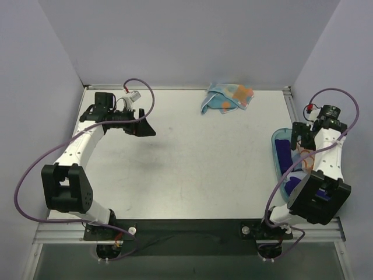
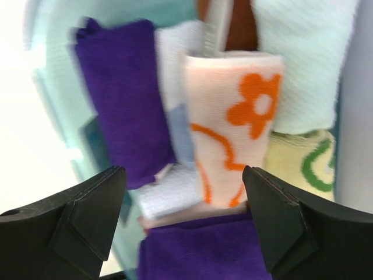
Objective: Roll the towels
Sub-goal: Place the rolled towel into the container, then grab a towel with the right arm
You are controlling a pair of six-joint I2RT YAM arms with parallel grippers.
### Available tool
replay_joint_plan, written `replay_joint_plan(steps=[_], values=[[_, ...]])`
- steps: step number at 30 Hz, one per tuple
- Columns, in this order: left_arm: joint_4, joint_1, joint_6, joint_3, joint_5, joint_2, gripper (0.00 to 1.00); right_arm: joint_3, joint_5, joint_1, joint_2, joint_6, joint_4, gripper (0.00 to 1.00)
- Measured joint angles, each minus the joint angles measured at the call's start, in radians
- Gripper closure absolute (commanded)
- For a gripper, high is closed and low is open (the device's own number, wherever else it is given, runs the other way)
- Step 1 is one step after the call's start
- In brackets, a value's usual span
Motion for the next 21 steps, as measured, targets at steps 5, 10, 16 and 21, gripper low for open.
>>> replay_joint_plan(steps=[5,10,16,21], values=[[-0.004,0.030,-0.002,0.102,-0.080,0.000,0.03,0.086,-0.049,0.166,-0.032,0.054,-0.033,0.15],[0.015,0.126,-0.043,0.185,-0.165,0.000,0.03,0.274,-0.064,0.394,0.069,0.079,-0.034,0.15],[0.042,0.168,0.006,0.149,-0.232,-0.024,0.03,0.540,-0.017,0.601,0.382,0.042,-0.006,0.16],[0.048,0.167,0.068,0.002,-0.291,-0.140,0.03,0.744,0.070,0.735,0.660,-0.045,-0.006,0.16]])
